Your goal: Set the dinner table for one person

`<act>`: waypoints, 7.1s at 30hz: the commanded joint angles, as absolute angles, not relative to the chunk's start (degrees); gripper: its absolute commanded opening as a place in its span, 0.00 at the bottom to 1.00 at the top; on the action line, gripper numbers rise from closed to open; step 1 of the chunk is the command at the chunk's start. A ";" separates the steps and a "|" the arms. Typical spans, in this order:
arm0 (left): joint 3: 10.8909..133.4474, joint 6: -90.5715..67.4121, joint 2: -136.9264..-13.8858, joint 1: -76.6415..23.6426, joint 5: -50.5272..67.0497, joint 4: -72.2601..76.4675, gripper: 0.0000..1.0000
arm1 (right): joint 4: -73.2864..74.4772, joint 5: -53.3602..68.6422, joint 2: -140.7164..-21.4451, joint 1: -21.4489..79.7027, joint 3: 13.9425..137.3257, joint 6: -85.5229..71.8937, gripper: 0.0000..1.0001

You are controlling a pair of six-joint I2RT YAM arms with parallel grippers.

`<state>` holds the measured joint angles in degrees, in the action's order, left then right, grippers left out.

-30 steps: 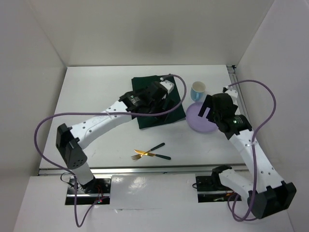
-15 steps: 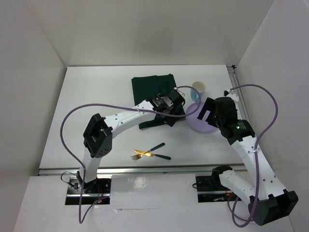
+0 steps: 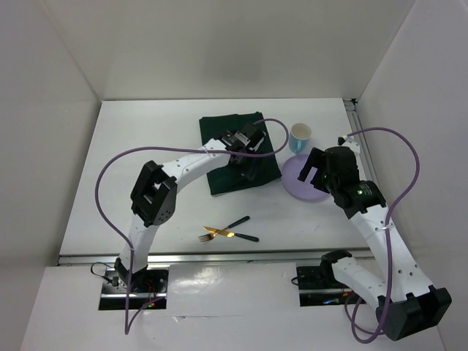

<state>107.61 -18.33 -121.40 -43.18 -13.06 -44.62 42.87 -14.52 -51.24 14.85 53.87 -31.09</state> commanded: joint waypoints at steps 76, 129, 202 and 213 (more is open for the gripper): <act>48.79 -55.81 -85.69 11.78 7.38 -34.20 0.97 | 16.53 5.98 -92.20 28.65 52.48 -64.15 0.93; 49.39 -46.23 -81.47 10.99 11.08 -29.71 0.00 | 24.79 -9.84 -68.74 32.87 38.68 -70.22 0.95; 126.88 -39.29 -105.45 13.01 40.43 -37.71 0.00 | 6.24 -12.31 -86.91 19.52 94.12 -34.98 0.00; 107.12 -37.89 -100.83 13.01 42.28 -31.03 0.00 | 4.83 -3.17 -86.23 13.36 80.47 -38.67 0.00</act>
